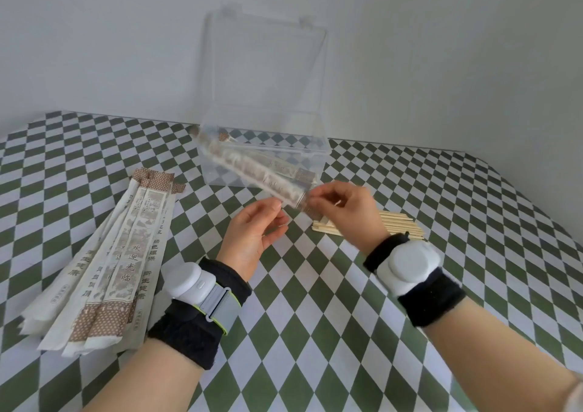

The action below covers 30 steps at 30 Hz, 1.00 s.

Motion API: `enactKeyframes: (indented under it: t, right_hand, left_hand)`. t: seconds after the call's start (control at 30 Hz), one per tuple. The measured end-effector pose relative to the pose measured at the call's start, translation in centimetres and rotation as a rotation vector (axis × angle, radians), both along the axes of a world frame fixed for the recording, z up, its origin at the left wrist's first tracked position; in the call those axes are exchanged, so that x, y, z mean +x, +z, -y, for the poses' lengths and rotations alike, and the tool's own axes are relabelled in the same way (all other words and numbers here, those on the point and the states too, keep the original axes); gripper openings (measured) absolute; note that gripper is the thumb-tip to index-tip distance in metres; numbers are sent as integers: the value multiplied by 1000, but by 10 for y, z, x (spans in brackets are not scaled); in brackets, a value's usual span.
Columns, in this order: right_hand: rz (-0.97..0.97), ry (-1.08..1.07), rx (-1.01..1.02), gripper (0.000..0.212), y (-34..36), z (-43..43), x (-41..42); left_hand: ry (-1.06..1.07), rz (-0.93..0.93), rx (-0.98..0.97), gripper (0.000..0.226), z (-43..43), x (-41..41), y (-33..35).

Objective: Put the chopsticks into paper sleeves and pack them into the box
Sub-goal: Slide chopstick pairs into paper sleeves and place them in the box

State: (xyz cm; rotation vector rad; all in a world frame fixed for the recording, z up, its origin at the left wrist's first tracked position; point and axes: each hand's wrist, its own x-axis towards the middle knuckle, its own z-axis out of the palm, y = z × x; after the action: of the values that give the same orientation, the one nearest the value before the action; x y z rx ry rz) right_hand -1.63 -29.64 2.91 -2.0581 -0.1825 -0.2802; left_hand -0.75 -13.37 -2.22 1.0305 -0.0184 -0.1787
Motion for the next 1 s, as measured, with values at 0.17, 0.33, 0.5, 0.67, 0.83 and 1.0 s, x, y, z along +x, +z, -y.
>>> enactKeyframes:
  t: [0.17,0.33,0.5,0.67,0.83,1.0]
  right_hand:
    - [120,-143,-37,9,45,5,50]
    - [93,-176,-392,10,54,5,106]
    - [-10,-153,-599,13,55,-5,135]
    - [-144,-121,-800,10,53,-12,144]
    - [-215,-134,-842,67,56,-13,128]
    - [91,-85,-514,52,56,-8,108]
  left_hand:
    - [61,-71,-52,13,-3,4,2]
    - [104,-146,-137,20,-9,7,2]
    - [113,-167,-171,23,-10,7,-1]
    - [134,-168,-163,22,-9,8,0]
    - [149,-173,-156,25,-9,7,2]
    - [165,-180,-137,27,-10,6,3]
